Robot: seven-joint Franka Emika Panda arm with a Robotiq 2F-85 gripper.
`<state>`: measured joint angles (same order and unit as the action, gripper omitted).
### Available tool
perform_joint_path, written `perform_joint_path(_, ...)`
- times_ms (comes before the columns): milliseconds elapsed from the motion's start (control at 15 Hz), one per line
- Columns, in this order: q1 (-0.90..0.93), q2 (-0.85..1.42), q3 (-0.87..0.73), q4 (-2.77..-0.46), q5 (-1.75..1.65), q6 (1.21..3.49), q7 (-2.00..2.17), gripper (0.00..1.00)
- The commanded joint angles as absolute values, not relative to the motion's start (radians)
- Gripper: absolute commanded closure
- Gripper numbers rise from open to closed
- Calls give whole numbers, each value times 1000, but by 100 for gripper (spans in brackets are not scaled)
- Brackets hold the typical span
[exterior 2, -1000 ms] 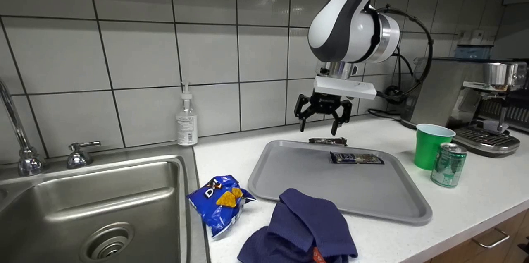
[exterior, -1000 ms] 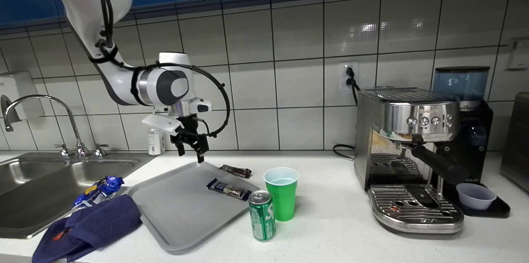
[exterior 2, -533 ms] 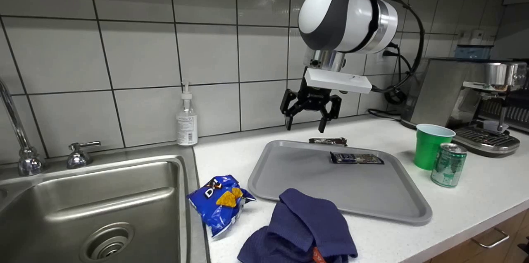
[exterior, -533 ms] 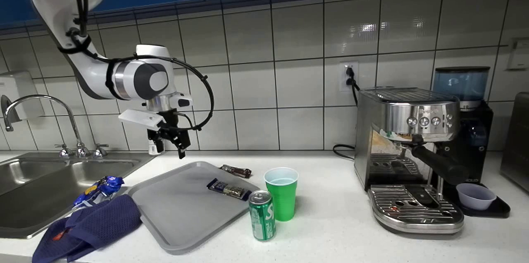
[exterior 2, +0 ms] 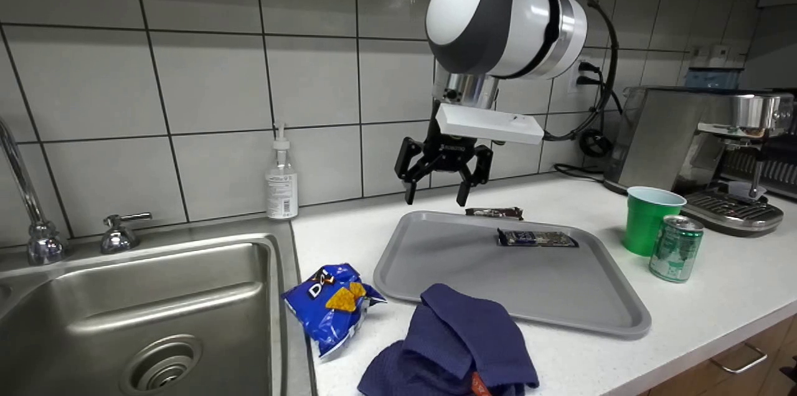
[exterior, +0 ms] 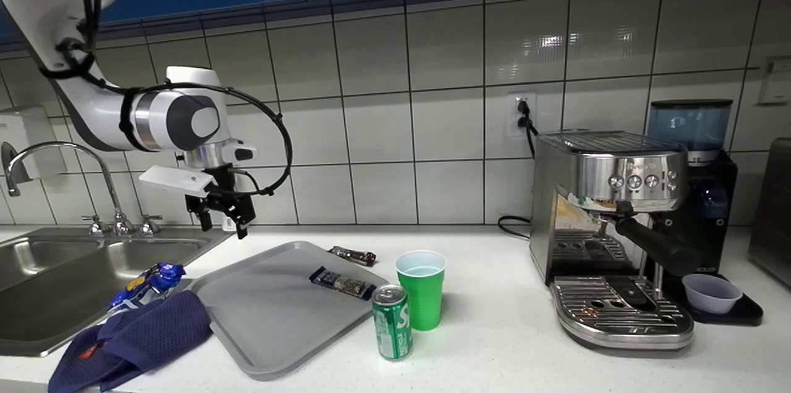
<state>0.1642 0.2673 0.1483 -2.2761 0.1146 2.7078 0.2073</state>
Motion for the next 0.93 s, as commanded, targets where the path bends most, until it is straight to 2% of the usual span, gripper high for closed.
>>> perform_joint_path(0,198,232,161,-2315,103,2741,206,0)
perform_joint_path(867,358,308,146,-2250,-21,2754,350,0)
